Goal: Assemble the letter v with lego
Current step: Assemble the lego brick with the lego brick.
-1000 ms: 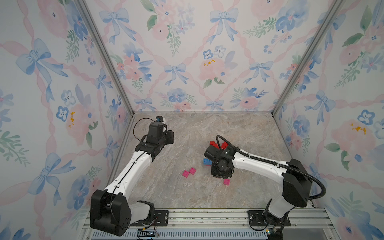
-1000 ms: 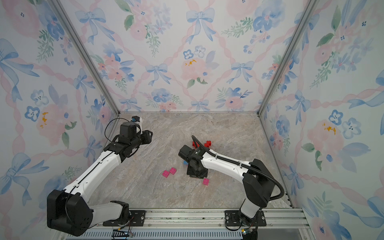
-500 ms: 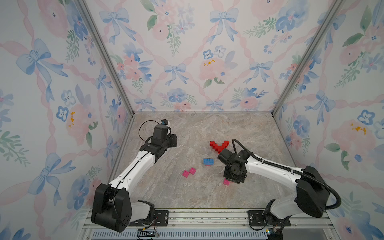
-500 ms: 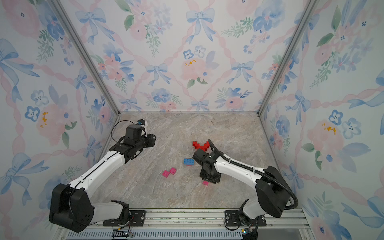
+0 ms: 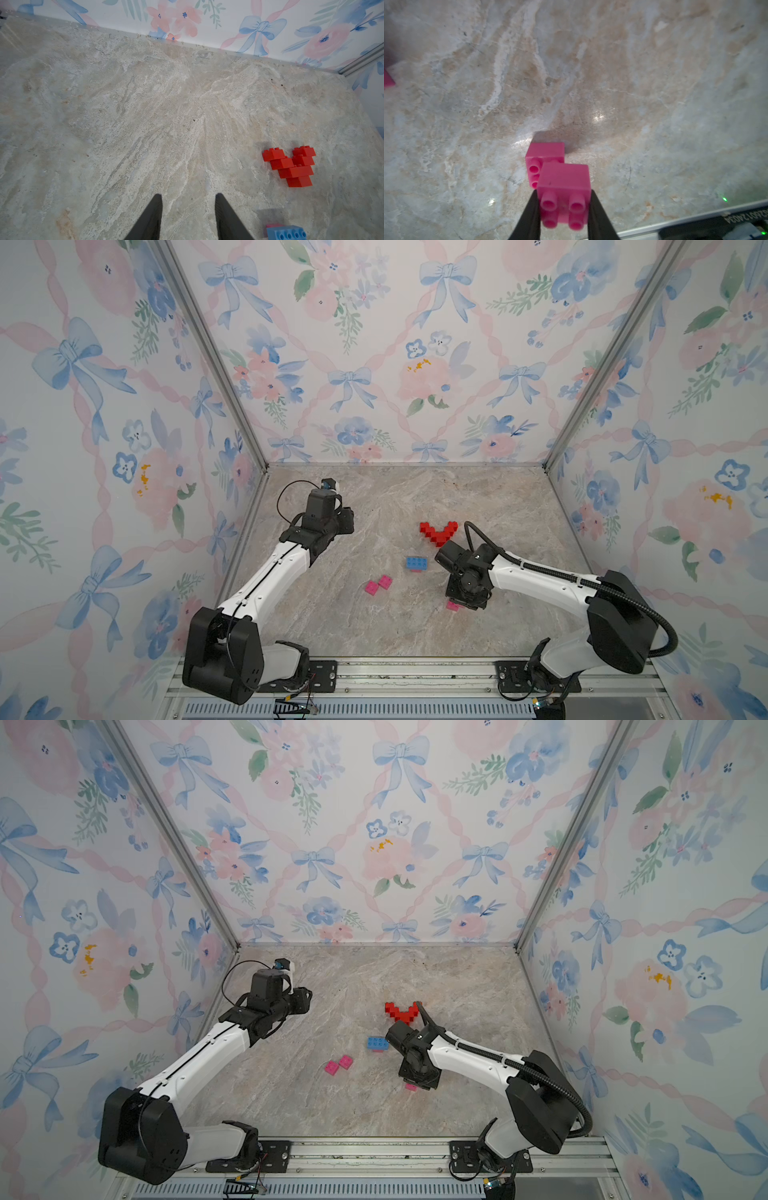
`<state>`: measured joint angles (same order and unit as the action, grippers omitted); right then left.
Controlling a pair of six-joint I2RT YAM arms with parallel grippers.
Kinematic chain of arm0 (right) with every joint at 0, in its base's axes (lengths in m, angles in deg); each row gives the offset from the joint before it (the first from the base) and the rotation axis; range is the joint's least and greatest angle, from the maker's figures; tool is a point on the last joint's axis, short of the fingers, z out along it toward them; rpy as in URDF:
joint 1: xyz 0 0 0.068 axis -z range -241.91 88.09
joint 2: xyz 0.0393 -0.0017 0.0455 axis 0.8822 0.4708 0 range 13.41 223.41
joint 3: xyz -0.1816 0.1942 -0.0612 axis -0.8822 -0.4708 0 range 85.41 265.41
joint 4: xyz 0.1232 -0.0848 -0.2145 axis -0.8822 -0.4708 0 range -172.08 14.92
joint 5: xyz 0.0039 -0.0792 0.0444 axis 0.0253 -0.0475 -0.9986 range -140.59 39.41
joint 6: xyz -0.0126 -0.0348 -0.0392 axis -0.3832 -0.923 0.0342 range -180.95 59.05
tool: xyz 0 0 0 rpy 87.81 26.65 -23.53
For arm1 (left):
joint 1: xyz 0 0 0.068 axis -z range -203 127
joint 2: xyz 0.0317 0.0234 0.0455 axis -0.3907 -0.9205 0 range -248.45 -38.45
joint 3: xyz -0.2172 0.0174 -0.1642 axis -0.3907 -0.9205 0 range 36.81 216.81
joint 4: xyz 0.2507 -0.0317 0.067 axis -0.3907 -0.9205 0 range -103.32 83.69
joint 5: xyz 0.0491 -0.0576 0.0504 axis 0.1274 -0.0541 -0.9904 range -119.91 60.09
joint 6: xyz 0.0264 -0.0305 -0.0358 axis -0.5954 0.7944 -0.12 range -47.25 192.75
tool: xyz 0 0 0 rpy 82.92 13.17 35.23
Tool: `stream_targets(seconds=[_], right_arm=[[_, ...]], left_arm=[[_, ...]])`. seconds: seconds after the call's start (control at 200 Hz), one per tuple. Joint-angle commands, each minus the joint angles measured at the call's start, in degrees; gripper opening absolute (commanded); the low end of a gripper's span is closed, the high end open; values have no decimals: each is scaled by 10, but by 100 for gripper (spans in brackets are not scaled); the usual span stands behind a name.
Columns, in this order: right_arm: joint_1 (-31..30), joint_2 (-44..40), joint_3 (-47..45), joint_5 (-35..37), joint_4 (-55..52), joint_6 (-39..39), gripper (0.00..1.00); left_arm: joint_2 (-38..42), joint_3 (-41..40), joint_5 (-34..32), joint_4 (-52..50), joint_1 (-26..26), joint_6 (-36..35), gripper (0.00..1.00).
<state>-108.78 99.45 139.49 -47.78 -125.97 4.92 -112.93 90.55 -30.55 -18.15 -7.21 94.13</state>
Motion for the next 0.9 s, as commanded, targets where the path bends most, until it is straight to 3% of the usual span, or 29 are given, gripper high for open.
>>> stream_targets(seconds=[0.0, 0.435, 0.78, 0.895], right_arm=[[0, 14, -11, -4, 3, 9, 0], [4, 10, -47, -4, 27, 14, 0], [15, -1, -93, -25, 73, 60, 0], [37, 11, -84, -29, 77, 31, 0]], left_arm=[[-2, -8, -8, 4, 0, -13, 45], [-2, -8, -7, 4, -2, -13, 45], [-1, -7, -7, 5, -2, -10, 44], [1, -8, -7, 5, -2, -11, 44]])
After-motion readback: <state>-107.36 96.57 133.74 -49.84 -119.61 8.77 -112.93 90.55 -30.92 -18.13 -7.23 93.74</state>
